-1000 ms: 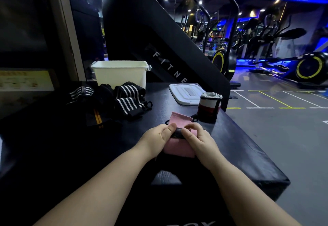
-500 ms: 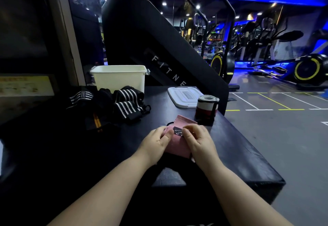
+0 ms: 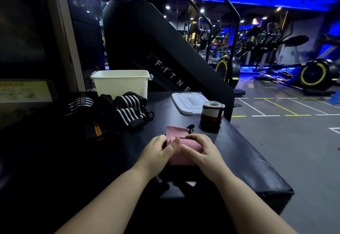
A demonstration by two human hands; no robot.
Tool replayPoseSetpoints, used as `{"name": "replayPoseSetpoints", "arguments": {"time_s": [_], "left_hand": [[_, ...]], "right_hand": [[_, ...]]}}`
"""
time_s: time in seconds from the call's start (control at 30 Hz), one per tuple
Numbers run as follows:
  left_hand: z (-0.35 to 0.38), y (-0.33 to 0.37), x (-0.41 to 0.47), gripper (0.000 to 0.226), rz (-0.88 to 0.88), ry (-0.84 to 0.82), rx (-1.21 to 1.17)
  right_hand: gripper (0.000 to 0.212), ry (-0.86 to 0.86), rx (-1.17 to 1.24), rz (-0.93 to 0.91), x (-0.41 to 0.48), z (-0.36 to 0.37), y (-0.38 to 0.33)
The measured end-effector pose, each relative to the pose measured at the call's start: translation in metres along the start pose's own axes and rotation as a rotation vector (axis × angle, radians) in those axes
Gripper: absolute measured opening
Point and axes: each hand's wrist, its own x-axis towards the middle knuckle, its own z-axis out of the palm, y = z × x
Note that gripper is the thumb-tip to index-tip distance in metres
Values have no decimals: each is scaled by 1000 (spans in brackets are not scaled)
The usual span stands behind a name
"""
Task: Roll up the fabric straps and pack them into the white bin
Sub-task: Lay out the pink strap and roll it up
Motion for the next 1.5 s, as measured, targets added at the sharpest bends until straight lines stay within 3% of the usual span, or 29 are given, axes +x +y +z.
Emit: {"name": "replayPoseSetpoints", "arguments": {"time_s": [0.13,0.2,0.37,0.47,0.57,0.63,0.77,0.9,0.97,1.07,1.3,1.4,1.5], "left_hand": [[-3,0,-4,64,-42,-3,-89],[-3,-3,-3,69,-41,-7,-112],[2,-2,-2,56,-7,25,-20],[2,-3,2,70,32,106,31],[4,-6,6,58,0,128,10],[5,-8,9,56,-18,136,8],[4,-12,10,69,-47,49,-62],[3,-12,2,81,-80,-97,-126],[3,-11,3,79,-105,-92,-110],[4,-9,5,58,-138,-49,-118],[5,-5,8,63,-190,64,-214],[1,-3,6,90,-154,12,-228],[-1,-1,3,85,-122,-52,-257]], "right_hand": [[26,-28,98,70,3,-1,0],[26,-20,142,95,2,1,-1],[23,28,116,100,3,4,-1],[35,-2,47,28,3,4,3],[55,-80,10,-8,2,2,5],[57,-104,82,17,2,1,5],[30,-53,146,19,2,4,2],[18,-1,96,18,5,6,0],[25,-24,73,14,4,6,2],[37,-68,32,-31,2,5,4],[46,-61,60,-21,-1,4,3],[36,-15,121,-6,-2,5,-3],[20,25,128,8,0,4,-3]]}}
